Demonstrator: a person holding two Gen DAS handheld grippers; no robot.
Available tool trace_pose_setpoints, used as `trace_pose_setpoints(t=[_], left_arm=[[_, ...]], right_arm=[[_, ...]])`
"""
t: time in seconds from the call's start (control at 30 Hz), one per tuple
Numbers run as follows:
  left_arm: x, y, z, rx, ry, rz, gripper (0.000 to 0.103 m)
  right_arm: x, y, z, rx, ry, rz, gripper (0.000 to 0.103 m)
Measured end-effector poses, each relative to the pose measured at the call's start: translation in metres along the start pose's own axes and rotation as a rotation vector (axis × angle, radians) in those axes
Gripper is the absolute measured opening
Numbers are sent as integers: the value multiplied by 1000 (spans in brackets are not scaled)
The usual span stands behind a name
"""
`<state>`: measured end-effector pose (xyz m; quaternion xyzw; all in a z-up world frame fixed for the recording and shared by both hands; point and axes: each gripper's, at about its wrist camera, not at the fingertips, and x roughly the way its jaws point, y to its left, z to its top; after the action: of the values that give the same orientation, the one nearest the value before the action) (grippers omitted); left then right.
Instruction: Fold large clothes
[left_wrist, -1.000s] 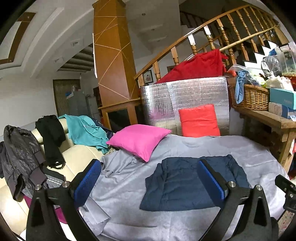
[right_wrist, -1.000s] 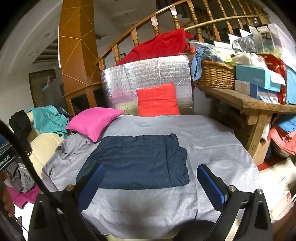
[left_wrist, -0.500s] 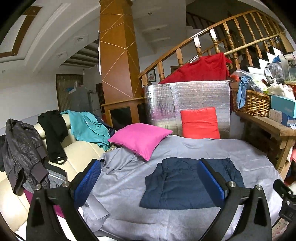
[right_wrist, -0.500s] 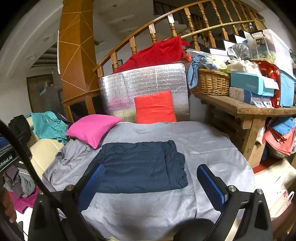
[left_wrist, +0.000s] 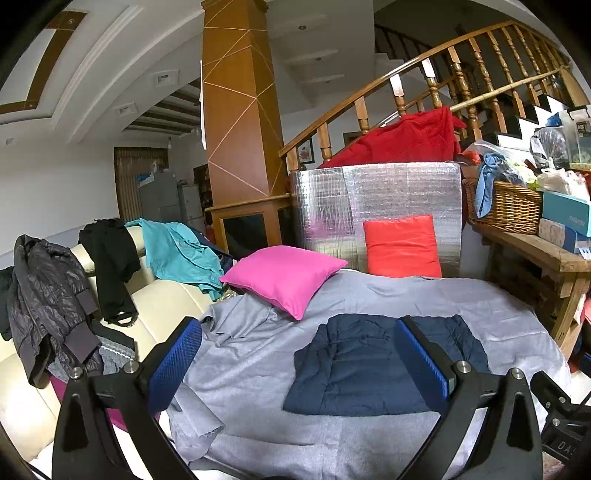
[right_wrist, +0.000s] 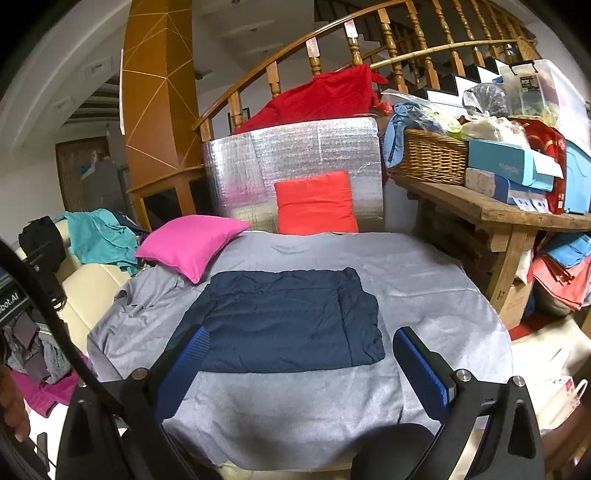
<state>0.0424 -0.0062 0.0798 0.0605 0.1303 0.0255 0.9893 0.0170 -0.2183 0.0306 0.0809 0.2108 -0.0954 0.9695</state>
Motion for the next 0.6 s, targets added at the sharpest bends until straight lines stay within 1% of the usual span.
trace_pose_setpoints(t=[0.6], left_arm=[[1,6,-1,-7,9,-2,103]], right_arm=[[3,5,-1,-13,7,0,101]])
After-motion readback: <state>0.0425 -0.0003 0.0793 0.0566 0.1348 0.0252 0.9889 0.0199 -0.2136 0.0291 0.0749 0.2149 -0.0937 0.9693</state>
